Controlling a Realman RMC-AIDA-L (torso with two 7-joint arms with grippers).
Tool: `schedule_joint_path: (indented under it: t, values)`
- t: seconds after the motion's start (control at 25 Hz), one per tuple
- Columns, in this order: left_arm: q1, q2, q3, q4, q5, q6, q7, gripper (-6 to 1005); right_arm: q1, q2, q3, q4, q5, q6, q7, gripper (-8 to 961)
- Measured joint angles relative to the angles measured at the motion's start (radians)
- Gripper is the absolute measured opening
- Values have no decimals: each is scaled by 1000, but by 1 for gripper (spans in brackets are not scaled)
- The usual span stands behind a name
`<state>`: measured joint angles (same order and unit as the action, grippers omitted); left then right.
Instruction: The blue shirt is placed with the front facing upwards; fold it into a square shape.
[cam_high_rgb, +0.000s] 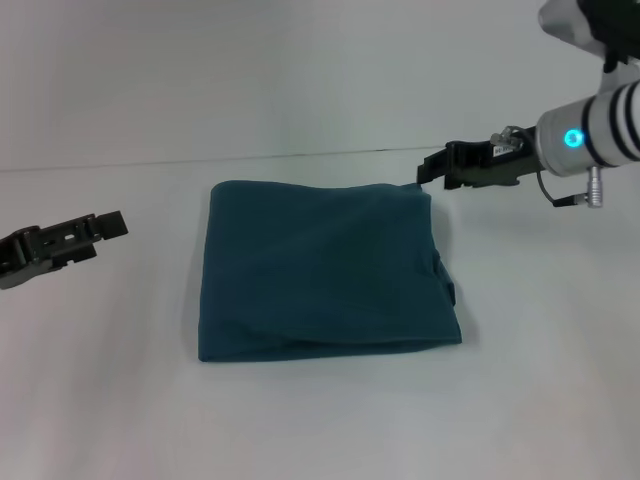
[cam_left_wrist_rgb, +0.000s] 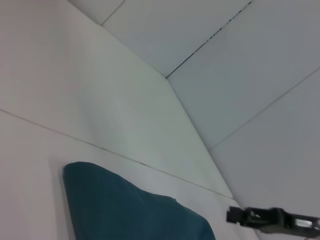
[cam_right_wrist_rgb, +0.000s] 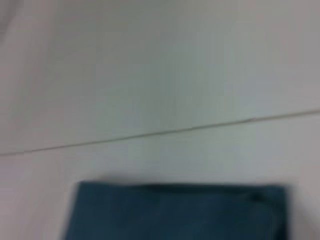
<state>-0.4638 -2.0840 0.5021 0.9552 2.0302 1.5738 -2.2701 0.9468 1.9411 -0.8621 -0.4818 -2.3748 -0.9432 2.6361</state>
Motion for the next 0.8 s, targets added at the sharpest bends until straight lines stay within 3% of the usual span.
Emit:
schedule_joint_path:
  t: [0.16, 0.28, 0.32, 0.4, 0.6, 0.8]
  values:
    - [4, 7, -4, -2, 1, 0, -15, 933, -78, -15, 45, -59, 213, -203, -178, 459]
    - [5, 9, -17, -7, 3, 1, -34, 933, -194, -6, 60, -148, 394, -344, -358, 458]
    - [5, 9, -21, -9, 4, 2, -42, 933, -194, -6, 60, -148, 394, -344, -358, 482]
    - [5, 9, -24, -11, 6, 4, -66, 933, -280, 6, 62, -217, 486, -426, -479, 530]
    - [3, 11, -14, -16, 29, 1, -116, 932, -383, 8, 79, -253, 578, -517, -637, 651]
    - [-47, 16, 10, -86, 107, -32, -119, 932, -467, 15, 131, -247, 605, -553, -709, 871]
